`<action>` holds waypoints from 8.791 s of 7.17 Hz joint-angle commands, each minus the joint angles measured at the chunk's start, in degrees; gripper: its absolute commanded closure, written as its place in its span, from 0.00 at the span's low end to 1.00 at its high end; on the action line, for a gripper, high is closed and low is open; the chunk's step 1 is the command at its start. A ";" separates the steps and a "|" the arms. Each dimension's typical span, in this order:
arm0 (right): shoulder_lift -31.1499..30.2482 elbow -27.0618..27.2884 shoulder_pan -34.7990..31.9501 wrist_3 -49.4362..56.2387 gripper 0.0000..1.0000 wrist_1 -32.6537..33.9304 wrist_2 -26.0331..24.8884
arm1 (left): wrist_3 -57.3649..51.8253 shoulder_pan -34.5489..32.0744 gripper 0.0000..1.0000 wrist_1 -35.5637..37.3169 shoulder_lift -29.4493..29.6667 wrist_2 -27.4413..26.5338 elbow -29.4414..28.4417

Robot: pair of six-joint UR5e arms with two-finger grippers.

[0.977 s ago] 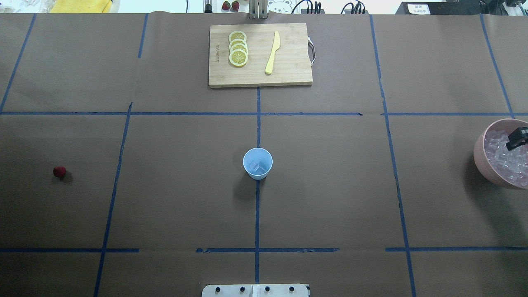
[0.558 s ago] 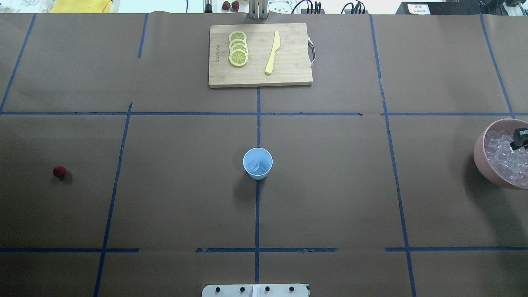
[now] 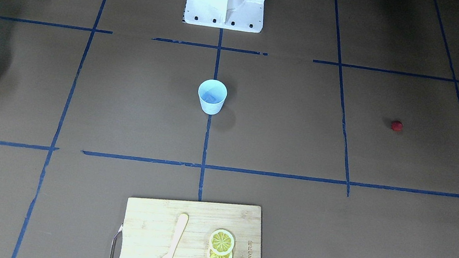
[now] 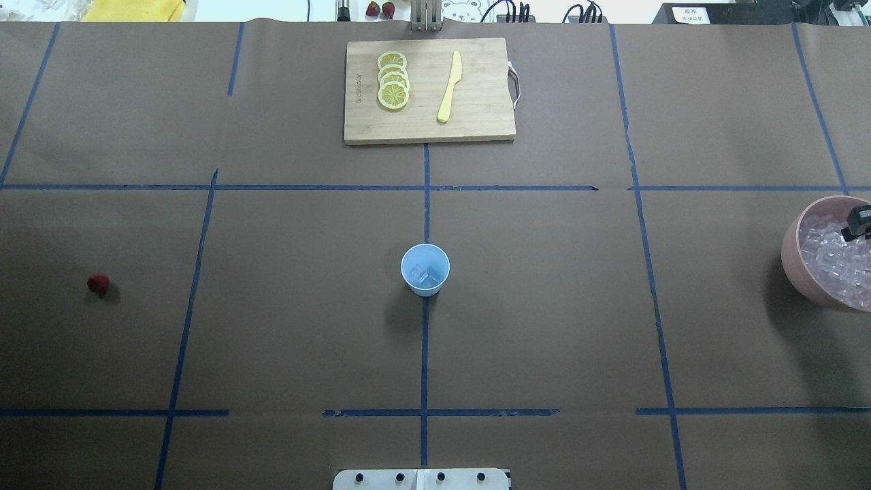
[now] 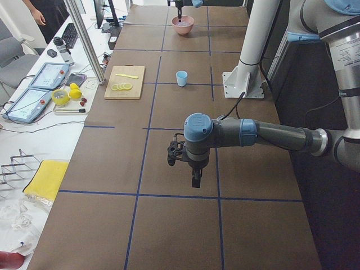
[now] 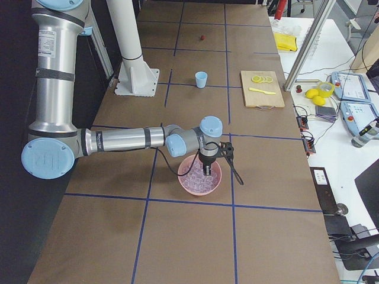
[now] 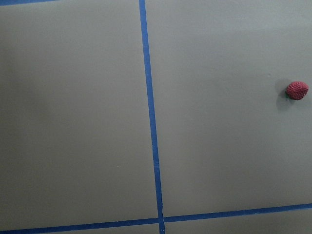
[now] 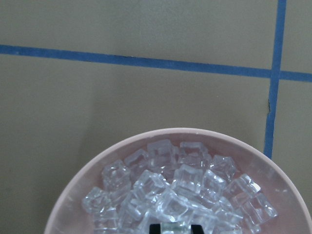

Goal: Put ice and strawberries in cup
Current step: 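Lower the right gripper into the bowl and grasp another ice cube, then carry the held ice cube over the light-blue cup, then open the right gripper to drop the ice cube into the cup, then move the right gripper back above the pink bowl of ice, then lower the left gripper onto the red strawberry and close it, then carry the strawberry with the left gripper over the light-blue cup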

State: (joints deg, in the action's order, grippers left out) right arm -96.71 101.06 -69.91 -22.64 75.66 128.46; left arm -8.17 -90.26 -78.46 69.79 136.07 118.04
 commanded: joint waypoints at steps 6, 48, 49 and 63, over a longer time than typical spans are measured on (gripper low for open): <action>11.39 20.14 17.29 -47.83 1.00 -0.07 -2.67 | 0.00 0.00 0.00 0.14 0.00 0.16 0.09; -2.52 26.38 -2.86 -12.87 0.01 14.78 6.54 | 60.64 43.59 0.87 -36.42 18.19 -17.33 -19.60; -2.52 26.47 -2.86 -12.96 0.01 14.78 6.54 | 61.08 43.51 1.00 -36.24 18.19 -17.16 -18.82; -3.05 26.91 -3.13 -12.96 0.01 14.52 6.54 | 99.23 62.49 0.98 -27.53 61.43 -27.95 -21.80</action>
State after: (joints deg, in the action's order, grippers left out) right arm -99.83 127.97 -73.04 -35.57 90.18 135.00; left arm 91.04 -27.82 -105.45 130.79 110.08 96.74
